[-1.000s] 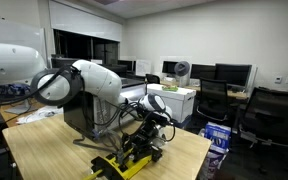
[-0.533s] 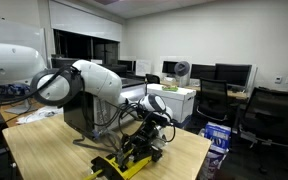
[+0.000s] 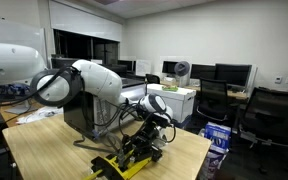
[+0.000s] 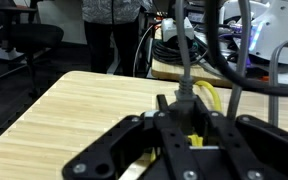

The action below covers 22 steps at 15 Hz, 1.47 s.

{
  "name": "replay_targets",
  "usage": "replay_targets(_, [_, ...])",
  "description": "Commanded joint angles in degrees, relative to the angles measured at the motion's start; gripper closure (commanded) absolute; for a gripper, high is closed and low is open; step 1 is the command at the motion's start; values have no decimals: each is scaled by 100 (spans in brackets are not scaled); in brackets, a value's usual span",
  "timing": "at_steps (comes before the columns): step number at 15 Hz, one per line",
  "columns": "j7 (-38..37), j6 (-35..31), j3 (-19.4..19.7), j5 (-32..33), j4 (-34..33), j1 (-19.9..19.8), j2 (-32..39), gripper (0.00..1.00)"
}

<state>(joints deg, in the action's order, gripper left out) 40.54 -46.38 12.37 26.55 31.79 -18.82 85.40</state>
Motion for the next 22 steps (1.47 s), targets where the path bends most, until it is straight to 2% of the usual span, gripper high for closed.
replay_targets(1, [-73,-175,-119,-106,-10,-62,-1,93])
replay_targets(8, [-214,-164,-246,-353,-69,-187,-26,93])
replay_targets(22, [-1207,-645,-379,-803,-250,-428,-91,93])
